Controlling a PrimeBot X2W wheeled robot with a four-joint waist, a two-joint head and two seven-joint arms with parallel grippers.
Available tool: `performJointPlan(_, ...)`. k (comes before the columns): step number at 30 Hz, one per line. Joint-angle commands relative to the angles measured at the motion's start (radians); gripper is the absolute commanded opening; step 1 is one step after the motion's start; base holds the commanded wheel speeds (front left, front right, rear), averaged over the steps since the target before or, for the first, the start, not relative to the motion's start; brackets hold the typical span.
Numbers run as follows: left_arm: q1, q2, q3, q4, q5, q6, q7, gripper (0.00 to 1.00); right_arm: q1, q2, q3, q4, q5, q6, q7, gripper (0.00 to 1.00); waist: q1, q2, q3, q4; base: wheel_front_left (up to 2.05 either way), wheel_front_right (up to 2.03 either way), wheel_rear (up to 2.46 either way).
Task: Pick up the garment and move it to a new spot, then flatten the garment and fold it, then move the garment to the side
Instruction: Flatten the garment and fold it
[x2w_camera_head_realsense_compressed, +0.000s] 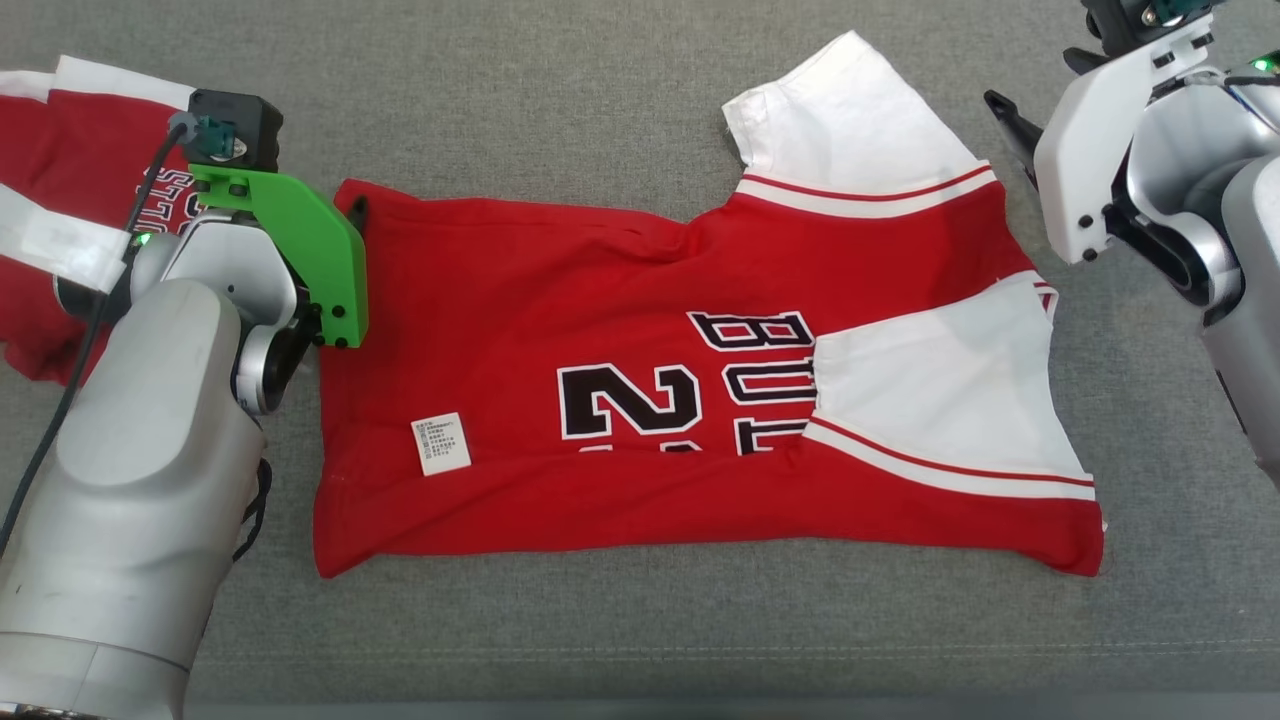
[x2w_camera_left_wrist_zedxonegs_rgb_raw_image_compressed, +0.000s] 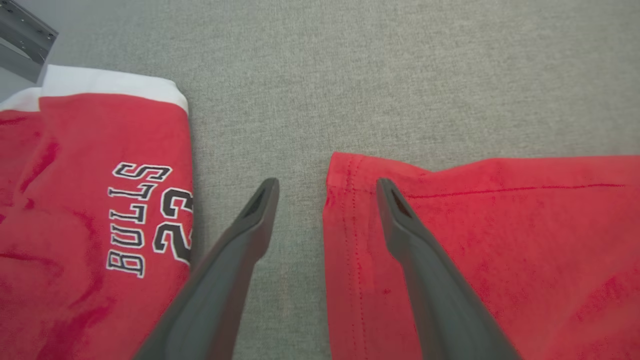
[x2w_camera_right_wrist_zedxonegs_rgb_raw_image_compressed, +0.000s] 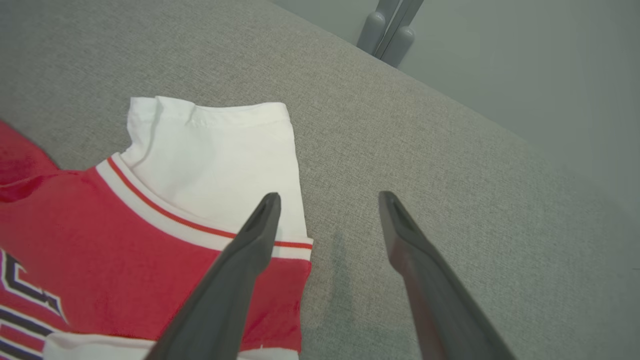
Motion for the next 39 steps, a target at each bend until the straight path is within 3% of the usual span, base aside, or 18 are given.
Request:
performJointPlan(1,-0.023,0.006,0.0,0.016,0.002,0.006,0.019,1.0,-0.029,-0.004,0.009,0.02,0.006,-0.001,-0.013,1.0,-0.0002,0.0,0.04,0.002,0.0,0.0,0.0)
performJointPlan(22,-0.153,-0.02,-0.052,0.096,0.013,-0.014,0.098,1.0,-0.231,0.001,0.161,0.201,0.073,-0.001,-0.105,1.0,-0.0002,0.0,0.112,0.014,0.0,0.0,0.0)
performJointPlan(32,-0.142,-0.019,-0.056,0.107,-0.008,0.028,0.197,1.0,-0.261,-0.033,0.169,0.227,0.086,-0.001,-0.114,1.0,-0.0002,0.0,0.137,0.035,0.0,0.0,0.0)
performJointPlan(33,-0.137,-0.021,-0.059,0.102,-0.013,0.025,0.209,0.93,-0.263,-0.038,0.168,0.231,0.089,-0.001,-0.11,1.0,-0.0002,0.0,0.136,0.039,0.0,0.0,0.0)
performJointPlan(35,-0.127,-0.028,-0.063,0.086,-0.025,0.014,0.229,0.37,-0.269,-0.043,0.167,0.238,0.092,-0.001,-0.106,1.0,-0.0002,0.0,0.135,0.046,0.0,0.0,0.0)
performJointPlan(36,-0.122,-0.032,-0.065,0.077,-0.03,0.01,0.232,0.0,-0.271,-0.043,0.167,0.242,0.094,-0.001,-0.104,1.0,-0.0002,0.0,0.134,0.049,0.0,0.0,0.0)
performJointPlan(39,-0.11,-0.038,-0.071,0.065,-0.037,0.007,0.24,0.0,-0.282,-0.043,0.167,0.255,0.093,-0.001,-0.102,1.0,-0.0002,0.0,0.134,0.054,0.0,0.0,0.0)
